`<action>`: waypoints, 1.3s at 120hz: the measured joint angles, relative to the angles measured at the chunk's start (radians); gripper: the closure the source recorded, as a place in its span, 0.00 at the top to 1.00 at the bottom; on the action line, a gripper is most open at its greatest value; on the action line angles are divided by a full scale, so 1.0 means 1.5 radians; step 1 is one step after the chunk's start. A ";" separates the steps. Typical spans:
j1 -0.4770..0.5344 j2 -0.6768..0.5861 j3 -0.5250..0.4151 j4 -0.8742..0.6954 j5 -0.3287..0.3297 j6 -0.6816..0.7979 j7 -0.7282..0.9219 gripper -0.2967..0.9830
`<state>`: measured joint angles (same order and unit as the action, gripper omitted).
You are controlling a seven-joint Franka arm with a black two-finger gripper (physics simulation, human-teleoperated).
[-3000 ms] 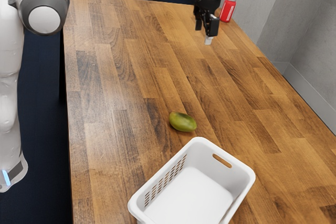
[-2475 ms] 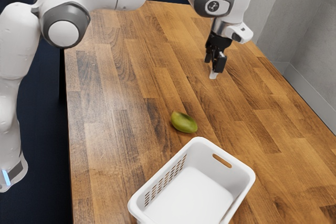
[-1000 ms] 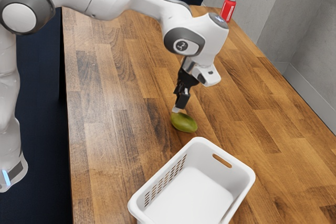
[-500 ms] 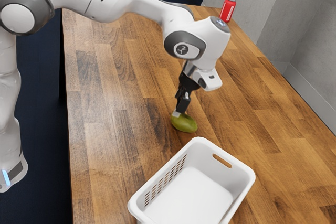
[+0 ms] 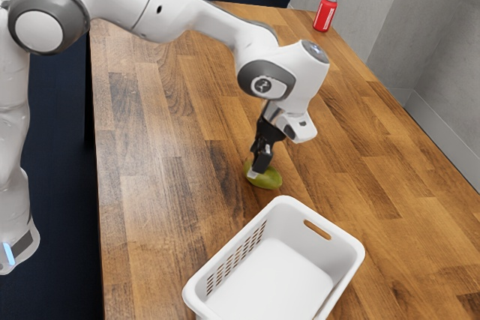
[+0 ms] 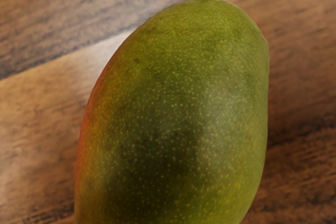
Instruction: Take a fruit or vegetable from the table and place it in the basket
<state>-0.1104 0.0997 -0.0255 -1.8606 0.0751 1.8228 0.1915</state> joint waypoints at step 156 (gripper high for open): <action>-0.016 0.052 -0.052 0.166 0.012 0.026 0.062 0.53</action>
<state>-0.1342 0.1780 -0.1035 -1.6123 0.0929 1.8613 0.2845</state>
